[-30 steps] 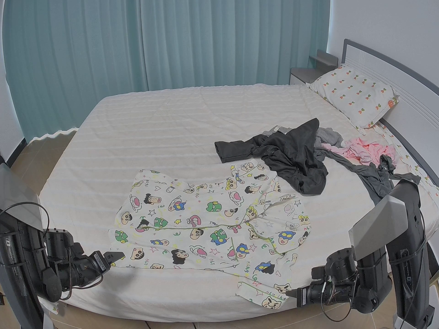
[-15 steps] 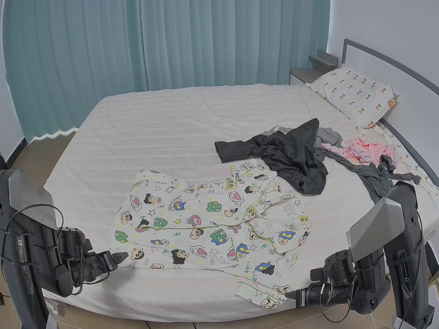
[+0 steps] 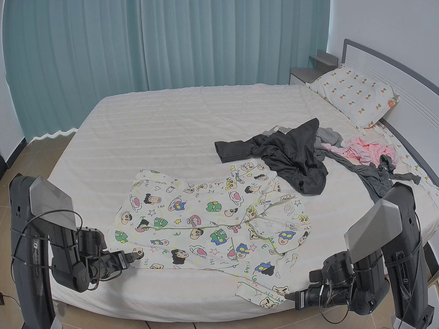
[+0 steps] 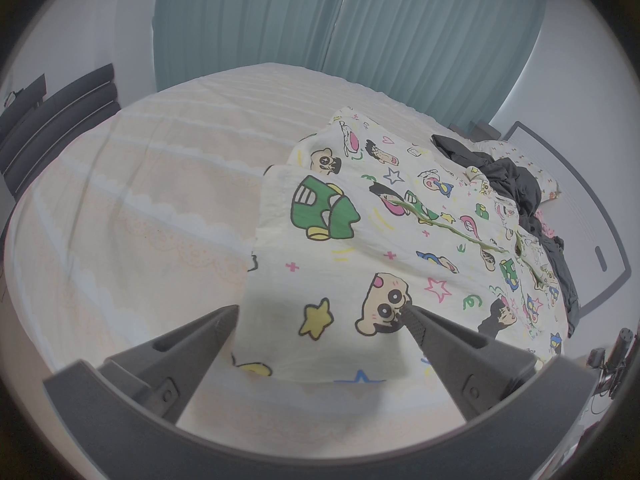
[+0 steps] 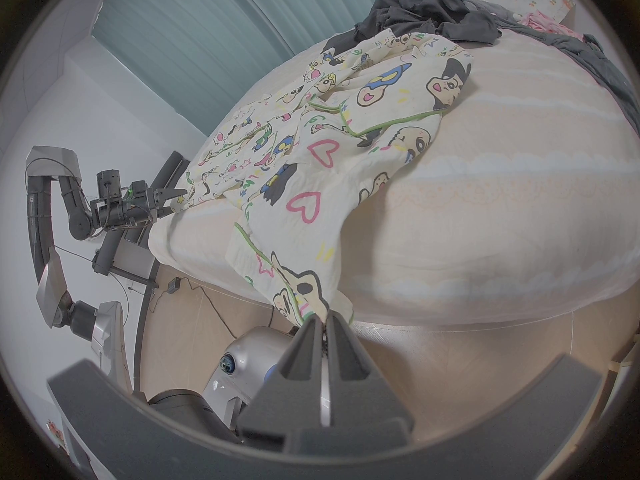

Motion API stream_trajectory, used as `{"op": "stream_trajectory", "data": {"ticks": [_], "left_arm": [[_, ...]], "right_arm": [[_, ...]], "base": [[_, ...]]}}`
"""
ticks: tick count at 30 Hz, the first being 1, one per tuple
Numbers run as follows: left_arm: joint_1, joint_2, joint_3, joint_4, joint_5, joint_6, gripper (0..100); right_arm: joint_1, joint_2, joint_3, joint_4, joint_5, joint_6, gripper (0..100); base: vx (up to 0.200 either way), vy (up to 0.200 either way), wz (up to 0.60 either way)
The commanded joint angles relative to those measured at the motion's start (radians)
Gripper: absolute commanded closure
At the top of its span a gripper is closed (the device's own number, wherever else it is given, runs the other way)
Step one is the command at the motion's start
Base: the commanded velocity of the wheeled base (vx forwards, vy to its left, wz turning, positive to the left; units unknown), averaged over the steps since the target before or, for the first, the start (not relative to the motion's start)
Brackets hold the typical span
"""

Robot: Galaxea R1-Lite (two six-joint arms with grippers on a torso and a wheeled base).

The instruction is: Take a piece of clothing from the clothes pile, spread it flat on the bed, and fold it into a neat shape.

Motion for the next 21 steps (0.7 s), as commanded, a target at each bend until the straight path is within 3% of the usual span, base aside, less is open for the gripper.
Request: {"op": "stream_trajectory", "data": {"ticks": [1,11,21], "left_arm": [[-0.003,0.009,-0.009,0.003,0.002,0.003,100],[0.003,0.000,0.018,0.026,0.030,0.005,100],[0.011,-0.107,0.046,0.219,0.044,0.045,100]], "right_arm": [[0.001,0.005,0.000,-0.012,0.001,0.000,100],[0.001,0.005,0.000,-0.012,0.001,0.000,100],[0.014,-0.003,0.015,-0.012,0.001,0.000,100]], "base": [[0.000,0.000,0.00],[0.000,0.000,0.00],[0.000,0.000,0.00]]}}
